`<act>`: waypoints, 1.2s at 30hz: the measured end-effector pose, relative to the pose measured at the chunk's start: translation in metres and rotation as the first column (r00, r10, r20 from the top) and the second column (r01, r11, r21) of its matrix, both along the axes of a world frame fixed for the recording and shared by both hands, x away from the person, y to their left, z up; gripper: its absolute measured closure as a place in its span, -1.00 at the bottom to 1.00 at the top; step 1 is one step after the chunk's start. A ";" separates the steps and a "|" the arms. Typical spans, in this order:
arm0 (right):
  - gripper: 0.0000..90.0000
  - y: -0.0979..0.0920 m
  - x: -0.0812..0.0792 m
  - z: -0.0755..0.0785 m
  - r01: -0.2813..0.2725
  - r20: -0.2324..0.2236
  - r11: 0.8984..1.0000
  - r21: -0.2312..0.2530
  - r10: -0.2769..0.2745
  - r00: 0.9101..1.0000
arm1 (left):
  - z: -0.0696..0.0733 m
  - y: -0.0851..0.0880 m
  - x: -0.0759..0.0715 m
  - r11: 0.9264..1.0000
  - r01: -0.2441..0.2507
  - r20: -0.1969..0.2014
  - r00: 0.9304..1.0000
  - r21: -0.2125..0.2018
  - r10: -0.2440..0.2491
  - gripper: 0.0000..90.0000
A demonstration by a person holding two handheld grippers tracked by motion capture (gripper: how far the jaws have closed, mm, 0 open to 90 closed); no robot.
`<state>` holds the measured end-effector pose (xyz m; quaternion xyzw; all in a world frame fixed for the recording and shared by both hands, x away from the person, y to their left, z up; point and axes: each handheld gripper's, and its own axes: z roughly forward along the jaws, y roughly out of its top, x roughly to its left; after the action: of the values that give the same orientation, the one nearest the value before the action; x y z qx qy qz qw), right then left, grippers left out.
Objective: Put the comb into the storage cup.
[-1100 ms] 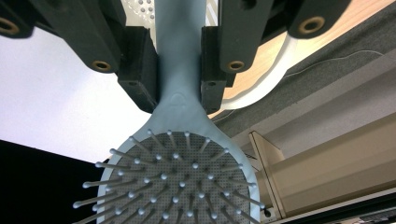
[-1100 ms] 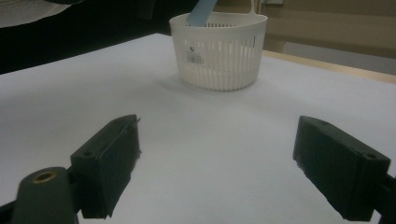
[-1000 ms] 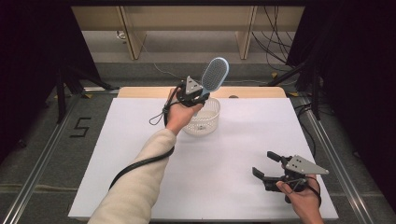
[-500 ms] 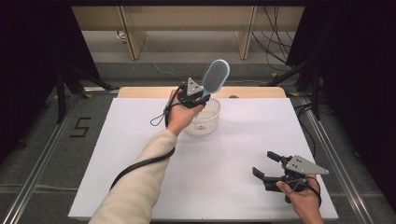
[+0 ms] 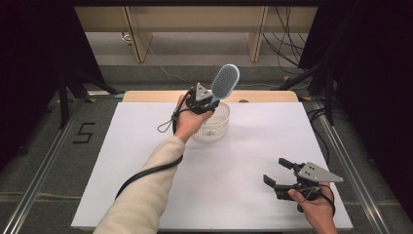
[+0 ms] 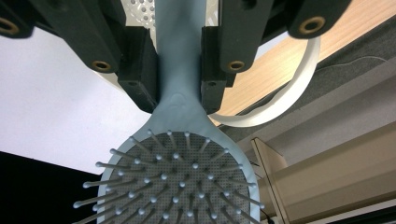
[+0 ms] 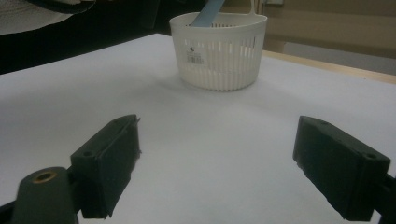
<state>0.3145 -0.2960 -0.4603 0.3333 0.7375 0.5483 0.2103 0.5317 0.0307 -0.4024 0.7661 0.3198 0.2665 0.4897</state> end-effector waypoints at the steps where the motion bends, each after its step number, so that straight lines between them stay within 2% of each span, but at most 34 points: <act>1: -0.66 0.000 0.000 0.000 0.000 0.000 1.000 0.000 0.000 1.000 | -0.001 0.000 0.000 1.000 -0.003 -0.001 1.000 0.000 0.003 0.55; 14: -0.66 0.000 0.000 0.000 0.001 0.004 1.000 0.003 -0.001 1.000 | -0.005 -0.002 0.001 1.000 -0.005 -0.015 1.000 0.006 0.005 0.55; 36: -0.66 0.000 0.000 0.000 -0.001 0.002 1.000 -0.003 0.001 1.000 | -0.009 0.006 0.003 1.000 -0.022 -0.042 0.999 0.021 0.022 0.54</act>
<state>0.3145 -0.2959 -0.4601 0.3320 0.7382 0.5478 0.2115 0.5348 0.0369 -0.4116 0.7728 0.3357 0.2590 0.4722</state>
